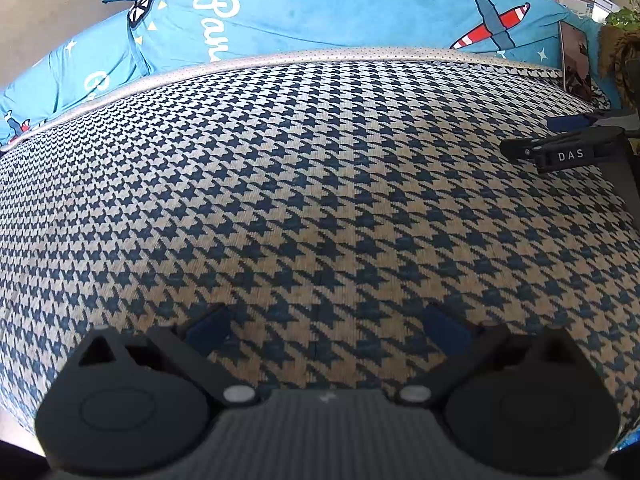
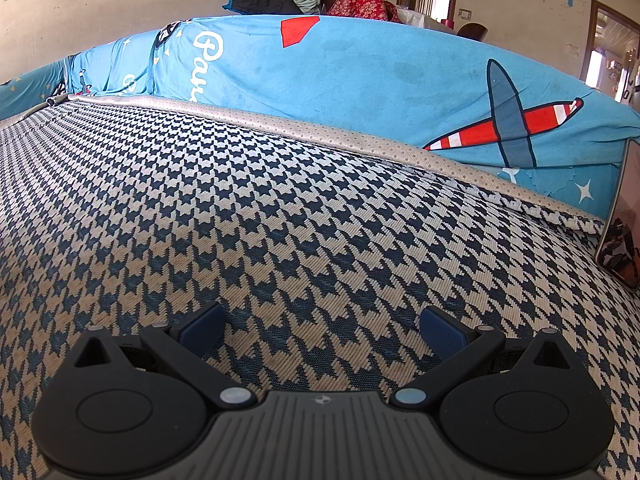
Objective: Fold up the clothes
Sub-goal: 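Drop the grey doodle-print fleece garment onto the houndstooth bed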
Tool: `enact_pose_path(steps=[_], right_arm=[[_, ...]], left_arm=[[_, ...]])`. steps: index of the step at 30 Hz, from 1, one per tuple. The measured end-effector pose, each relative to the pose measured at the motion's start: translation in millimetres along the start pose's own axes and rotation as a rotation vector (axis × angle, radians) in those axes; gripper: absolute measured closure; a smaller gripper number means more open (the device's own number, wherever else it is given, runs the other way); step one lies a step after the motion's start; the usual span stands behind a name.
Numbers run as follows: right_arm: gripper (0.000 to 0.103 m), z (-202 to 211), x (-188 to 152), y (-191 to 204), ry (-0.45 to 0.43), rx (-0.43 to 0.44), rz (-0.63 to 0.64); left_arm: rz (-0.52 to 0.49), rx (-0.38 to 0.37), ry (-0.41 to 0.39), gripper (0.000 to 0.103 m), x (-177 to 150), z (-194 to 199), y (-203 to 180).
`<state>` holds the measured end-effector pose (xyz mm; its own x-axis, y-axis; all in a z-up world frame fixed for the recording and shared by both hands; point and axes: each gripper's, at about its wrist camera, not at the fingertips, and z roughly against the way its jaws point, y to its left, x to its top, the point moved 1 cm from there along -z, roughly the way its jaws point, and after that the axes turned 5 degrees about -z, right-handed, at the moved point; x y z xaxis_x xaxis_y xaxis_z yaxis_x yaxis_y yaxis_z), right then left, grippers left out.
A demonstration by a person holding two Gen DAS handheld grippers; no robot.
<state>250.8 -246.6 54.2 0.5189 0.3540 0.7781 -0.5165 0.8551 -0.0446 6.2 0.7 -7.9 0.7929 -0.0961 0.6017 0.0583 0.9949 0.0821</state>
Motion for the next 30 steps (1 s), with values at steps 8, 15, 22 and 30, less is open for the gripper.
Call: enact_pose_path(steps=[8,15,22,30], right_arm=[[0.0,7.4,-6.4,2.4,0.0,-0.001,0.001],[0.0,4.2,-5.6,0.5,0.0,-0.002,0.002],[0.0,8.5,-9.8,2.9,-0.002,-0.002,0.002],[0.0,9.0,-9.7,3.1,0.0,-0.003,0.003]], left_arm=[[0.025,-0.027,0.004,0.0,-1.0,2.8,21.1],[0.071,0.005,0.015,0.0,-2.3,13.0,21.7],[0.077,0.015,0.041,0.0,-0.1,11.4,29.3],[0.057,0.032,0.069,0.0,21.6,-8.2,3.4]])
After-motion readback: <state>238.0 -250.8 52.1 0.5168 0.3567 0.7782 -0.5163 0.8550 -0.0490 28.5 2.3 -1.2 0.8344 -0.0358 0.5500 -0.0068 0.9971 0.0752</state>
